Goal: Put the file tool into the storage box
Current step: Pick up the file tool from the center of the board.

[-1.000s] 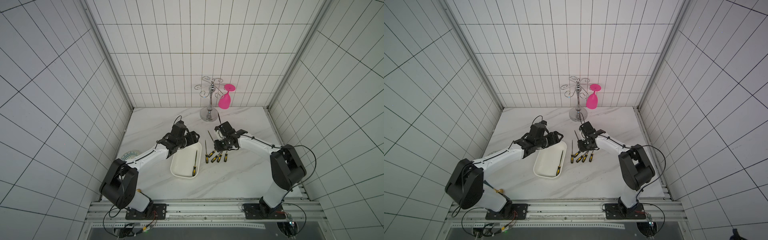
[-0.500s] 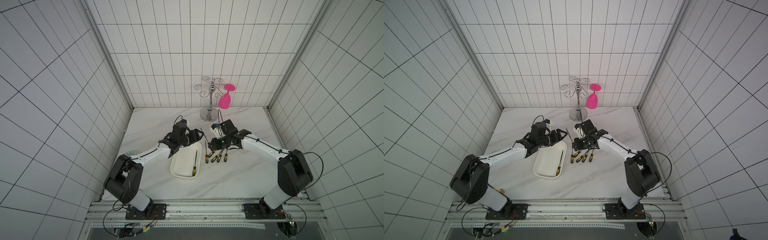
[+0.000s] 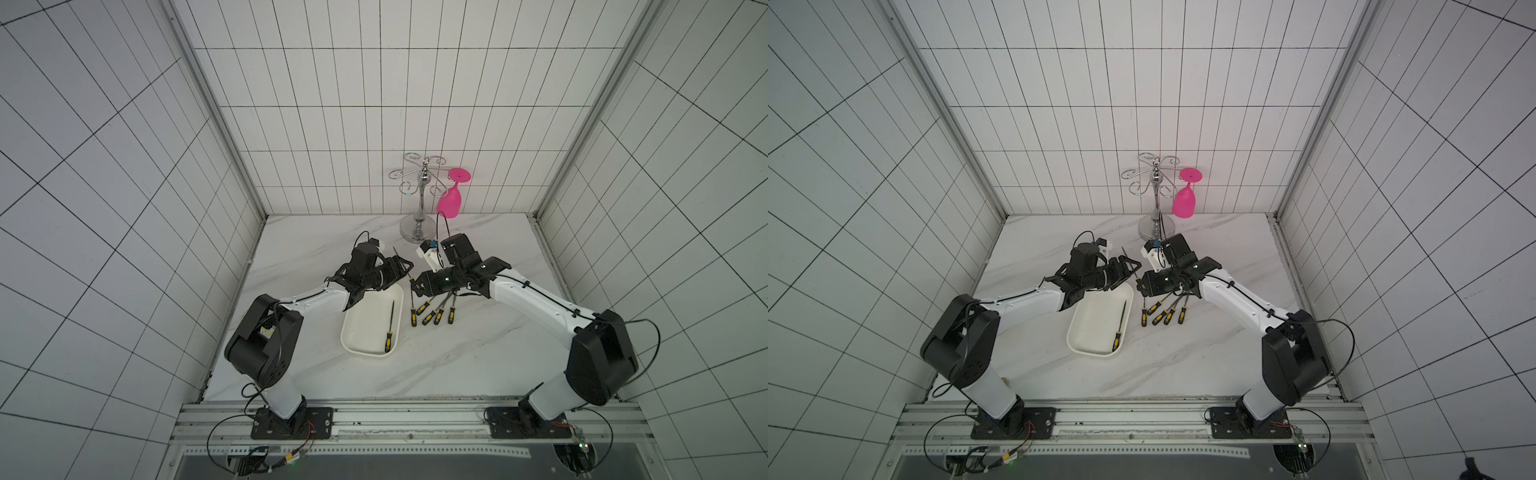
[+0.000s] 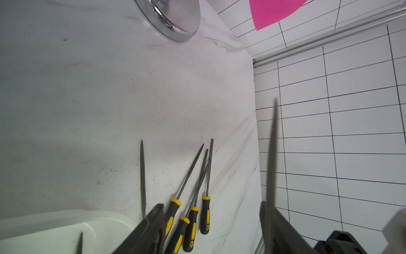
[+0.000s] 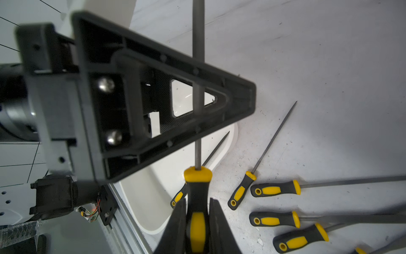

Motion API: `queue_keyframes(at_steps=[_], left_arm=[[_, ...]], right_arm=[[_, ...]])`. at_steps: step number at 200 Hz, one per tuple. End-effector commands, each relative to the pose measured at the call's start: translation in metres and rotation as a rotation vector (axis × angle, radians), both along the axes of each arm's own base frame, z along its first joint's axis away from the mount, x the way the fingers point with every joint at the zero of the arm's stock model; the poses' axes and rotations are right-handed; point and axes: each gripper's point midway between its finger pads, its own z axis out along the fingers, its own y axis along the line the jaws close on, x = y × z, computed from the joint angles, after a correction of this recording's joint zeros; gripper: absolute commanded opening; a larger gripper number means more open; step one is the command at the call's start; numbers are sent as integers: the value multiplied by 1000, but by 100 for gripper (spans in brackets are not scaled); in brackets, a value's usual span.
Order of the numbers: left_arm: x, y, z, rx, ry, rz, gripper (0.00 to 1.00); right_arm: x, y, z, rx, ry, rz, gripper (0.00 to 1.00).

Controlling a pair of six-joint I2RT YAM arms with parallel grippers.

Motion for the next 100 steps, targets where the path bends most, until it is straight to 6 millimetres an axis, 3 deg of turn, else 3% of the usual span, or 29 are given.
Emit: queue_keyframes(at_steps=[1,11,20,52,78,100], left_arm=[[6,-7,14,-50,-32,-14,26],[6,-7,14,-53,-32,-18,9],[5,-7,14,-55,-30,-19,0],[3,-3,11,-53,-19,-16,0],[-1,6,10,-39,-21,-9,0],[-10,20,14,32,-53,-23,0]], right_arm=[[4,10,31,53,-61,19,8],[4,9,30,50,-62,15,8],[4,10,30,50,-59,15,8],[5,10,30,47,-59,13,10],[9,6,28,27,-64,-16,37],[13,0,26,6,-81,-46,44]])
